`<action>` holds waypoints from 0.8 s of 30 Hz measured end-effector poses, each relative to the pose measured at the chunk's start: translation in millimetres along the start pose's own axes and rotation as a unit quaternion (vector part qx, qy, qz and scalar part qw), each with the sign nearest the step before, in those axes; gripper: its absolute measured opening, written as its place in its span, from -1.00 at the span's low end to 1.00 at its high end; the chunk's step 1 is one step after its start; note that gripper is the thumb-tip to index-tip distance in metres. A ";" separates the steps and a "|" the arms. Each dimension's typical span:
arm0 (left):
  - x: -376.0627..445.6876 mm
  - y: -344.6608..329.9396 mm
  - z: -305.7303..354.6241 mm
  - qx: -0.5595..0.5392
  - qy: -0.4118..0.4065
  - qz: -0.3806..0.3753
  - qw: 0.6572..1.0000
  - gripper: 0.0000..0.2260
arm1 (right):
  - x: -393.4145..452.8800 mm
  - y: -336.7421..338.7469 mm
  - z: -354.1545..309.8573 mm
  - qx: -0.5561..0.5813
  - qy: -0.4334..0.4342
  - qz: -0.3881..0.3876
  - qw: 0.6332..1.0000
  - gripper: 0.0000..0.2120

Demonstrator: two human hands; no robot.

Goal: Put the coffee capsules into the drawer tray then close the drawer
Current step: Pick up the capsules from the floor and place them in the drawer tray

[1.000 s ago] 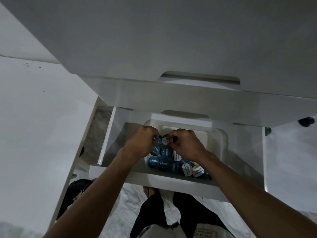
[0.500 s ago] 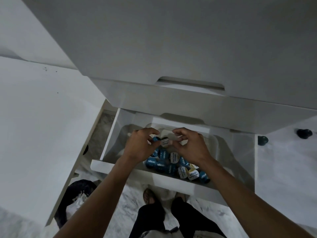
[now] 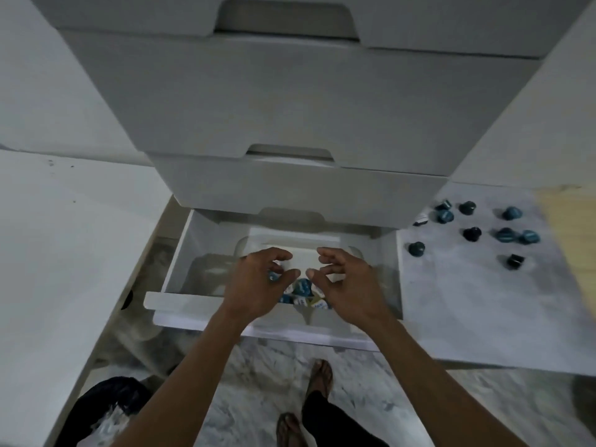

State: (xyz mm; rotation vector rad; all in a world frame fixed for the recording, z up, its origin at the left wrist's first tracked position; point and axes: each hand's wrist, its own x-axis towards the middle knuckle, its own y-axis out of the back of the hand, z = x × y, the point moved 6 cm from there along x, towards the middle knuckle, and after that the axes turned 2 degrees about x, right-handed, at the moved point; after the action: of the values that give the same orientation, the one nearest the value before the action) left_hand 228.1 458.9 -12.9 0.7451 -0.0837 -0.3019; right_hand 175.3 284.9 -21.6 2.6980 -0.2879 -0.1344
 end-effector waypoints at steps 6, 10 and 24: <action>-16.4 -40.1 73.1 -0.044 -0.054 -0.020 0.997 -0.77 | -45.3 77.6 -1.7 0.002 -0.002 0.074 0.997 -0.62; -10.6 -72.4 131.6 -0.072 -0.099 -0.032 0.992 -0.82 | -62.5 146.9 18.2 -0.003 -0.023 0.129 0.991 -0.66; 51.0 -265.3 209.0 -0.022 0.013 0.018 1.000 -0.78 | -21.7 353.1 204.3 -0.048 -0.169 0.155 0.972 -0.72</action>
State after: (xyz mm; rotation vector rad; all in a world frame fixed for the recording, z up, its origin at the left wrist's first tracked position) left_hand 174.9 122.7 -41.2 0.7023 -0.0657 -0.2588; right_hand 62.2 -106.0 -57.6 2.4877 -0.7785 -0.5000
